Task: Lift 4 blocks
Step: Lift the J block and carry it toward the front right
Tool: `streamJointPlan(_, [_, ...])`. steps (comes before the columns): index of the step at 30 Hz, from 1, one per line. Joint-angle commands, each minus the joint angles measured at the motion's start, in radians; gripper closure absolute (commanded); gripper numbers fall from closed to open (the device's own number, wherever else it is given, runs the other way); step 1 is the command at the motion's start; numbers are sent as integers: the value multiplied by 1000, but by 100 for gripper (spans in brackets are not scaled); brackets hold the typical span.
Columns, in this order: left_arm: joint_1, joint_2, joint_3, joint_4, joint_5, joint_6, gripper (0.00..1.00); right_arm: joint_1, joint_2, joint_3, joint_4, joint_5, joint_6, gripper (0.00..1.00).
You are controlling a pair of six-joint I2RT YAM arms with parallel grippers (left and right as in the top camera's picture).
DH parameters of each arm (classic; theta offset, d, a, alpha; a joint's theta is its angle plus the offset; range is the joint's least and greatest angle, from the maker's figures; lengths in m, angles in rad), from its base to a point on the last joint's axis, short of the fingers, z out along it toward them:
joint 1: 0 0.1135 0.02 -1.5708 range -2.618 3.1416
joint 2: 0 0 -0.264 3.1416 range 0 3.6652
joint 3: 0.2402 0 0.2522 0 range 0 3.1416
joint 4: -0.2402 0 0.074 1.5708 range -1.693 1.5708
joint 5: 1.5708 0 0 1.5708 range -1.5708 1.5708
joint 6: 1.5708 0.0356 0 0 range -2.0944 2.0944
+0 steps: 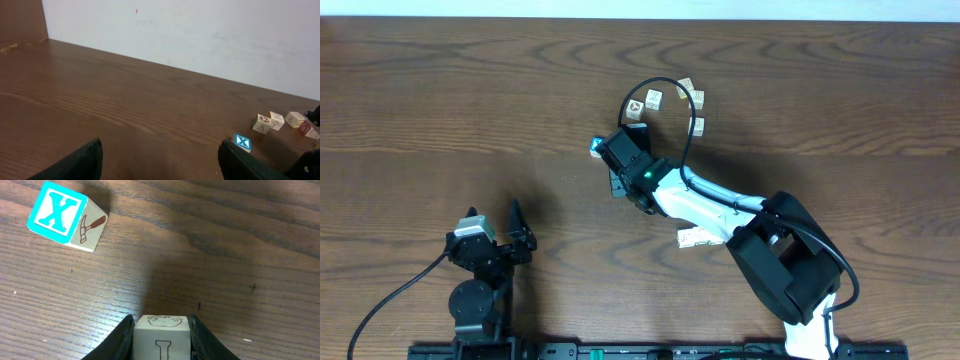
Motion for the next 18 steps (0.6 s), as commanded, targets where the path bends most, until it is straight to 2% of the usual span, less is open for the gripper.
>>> streamJointPlan(1, [-4, -1, -17, -41, -24, 2, 26, -9, 4, 16, -20, 21, -13, 71])
streamJointPlan(14, [-4, -1, -17, -41, -24, 2, 26, -9, 4, 16, -82, 21, -13, 64])
streamJointPlan(18, [-4, -1, -17, -41, -24, 2, 25, -8, 4, 16, -86, 22, -14, 72])
